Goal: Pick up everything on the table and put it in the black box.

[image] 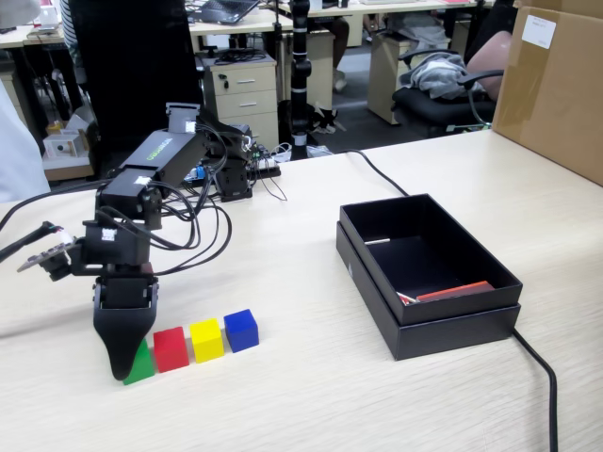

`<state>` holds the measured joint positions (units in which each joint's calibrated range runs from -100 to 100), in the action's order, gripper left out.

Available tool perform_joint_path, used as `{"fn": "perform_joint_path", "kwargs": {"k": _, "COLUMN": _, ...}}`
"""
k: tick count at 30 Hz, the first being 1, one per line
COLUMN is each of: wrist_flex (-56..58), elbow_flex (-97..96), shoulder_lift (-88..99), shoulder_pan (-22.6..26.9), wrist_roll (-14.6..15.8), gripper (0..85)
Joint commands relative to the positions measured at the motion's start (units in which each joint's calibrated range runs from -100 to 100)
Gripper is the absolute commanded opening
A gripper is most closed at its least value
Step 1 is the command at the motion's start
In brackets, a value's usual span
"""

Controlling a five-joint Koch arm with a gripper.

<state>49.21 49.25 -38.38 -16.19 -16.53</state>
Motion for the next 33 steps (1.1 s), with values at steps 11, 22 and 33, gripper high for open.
{"fn": "perform_joint_path", "kwargs": {"k": 11, "wrist_flex": 6.04, "elbow_flex": 1.07, "shoulder_lift": 19.85, "shoulder_pan": -1.56, "wrist_roll": 1.9, "gripper": 6.8}}
{"fn": "perform_joint_path", "kwargs": {"k": 22, "wrist_flex": 14.25, "elbow_flex": -32.29, "shoulder_lift": 72.75, "shoulder_pan": 12.41, "wrist_roll": 12.45, "gripper": 7.4}}
{"fn": "perform_joint_path", "kwargs": {"k": 33, "wrist_flex": 14.34, "elbow_flex": -19.06, "shoulder_lift": 44.18, "shoulder_pan": 31.7, "wrist_roll": 25.15, "gripper": 7.4}}
